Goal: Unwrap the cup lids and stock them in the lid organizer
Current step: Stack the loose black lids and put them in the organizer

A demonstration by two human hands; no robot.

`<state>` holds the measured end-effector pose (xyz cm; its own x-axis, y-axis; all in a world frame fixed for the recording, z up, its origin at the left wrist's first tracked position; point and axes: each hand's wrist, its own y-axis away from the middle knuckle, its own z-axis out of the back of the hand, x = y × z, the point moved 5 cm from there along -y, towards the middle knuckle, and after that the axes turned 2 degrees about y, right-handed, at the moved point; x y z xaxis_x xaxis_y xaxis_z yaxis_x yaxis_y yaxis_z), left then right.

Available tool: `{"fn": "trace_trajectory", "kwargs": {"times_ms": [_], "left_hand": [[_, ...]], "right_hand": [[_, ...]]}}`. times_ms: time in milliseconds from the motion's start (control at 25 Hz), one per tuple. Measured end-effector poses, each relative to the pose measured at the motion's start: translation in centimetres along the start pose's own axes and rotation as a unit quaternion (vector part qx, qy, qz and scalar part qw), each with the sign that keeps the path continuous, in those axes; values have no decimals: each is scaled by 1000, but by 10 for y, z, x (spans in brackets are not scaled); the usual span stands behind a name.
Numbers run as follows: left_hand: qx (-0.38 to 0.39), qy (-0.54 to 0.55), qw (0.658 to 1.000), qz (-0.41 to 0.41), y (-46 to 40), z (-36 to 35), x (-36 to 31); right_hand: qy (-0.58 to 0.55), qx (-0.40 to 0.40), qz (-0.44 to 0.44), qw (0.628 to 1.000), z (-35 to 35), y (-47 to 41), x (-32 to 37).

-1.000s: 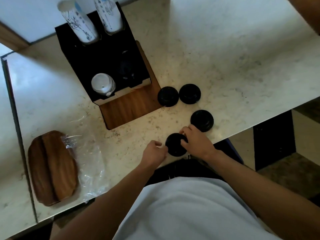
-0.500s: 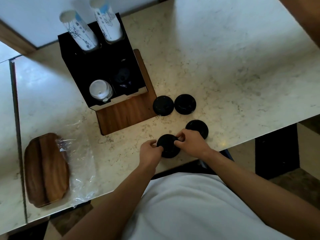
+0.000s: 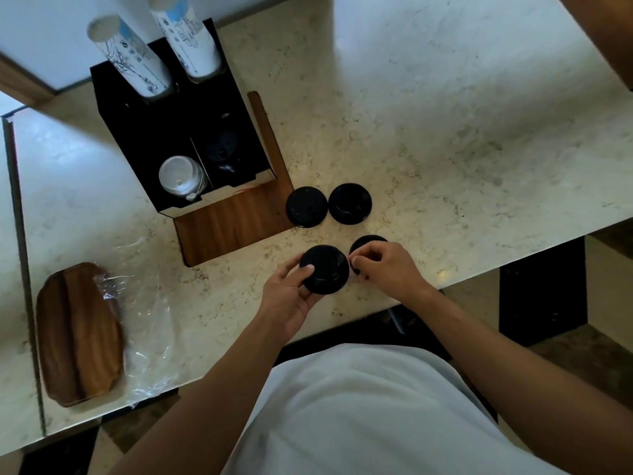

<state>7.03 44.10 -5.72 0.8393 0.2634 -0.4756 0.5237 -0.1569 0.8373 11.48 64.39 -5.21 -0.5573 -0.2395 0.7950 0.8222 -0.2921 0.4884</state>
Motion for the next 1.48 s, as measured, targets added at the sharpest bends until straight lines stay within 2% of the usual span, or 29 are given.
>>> {"fn": "trace_trajectory", "kwargs": {"times_ms": [120, 200, 360, 480, 720, 920, 1040, 1240, 1480], "left_hand": [[-10, 13, 1000, -14, 1, 2, 1], [-14, 8, 1000, -13, 0, 2, 2], [-5, 2, 1000, -8, -3, 7, 0], [-3, 7, 1000, 0, -8, 10, -4], [7, 13, 1000, 26, -12, 18, -7], [-12, 9, 1000, 18, -13, 30, -14], [10, 11, 1000, 20, -11, 35, -18], [46, -19, 998, 27, -7, 34, -20], [44, 23, 997, 51, -6, 39, -22]], "right_hand": [[90, -88, 38, 991, 22, -6, -9], [157, -114, 46, 980, 28, -8, -18], [282, -78, 67, 954, 21, -4, -32], [329, -63, 55, 940, 16, -6, -35], [321, -81, 54, 942, 9, -5, -34], [158, -116, 53, 979, 0, 4, -17], [87, -77, 86, 990, -20, 11, 9], [103, 23, 165, 981, -59, 17, 38], [125, 59, 174, 975, -70, 10, 40]]}}
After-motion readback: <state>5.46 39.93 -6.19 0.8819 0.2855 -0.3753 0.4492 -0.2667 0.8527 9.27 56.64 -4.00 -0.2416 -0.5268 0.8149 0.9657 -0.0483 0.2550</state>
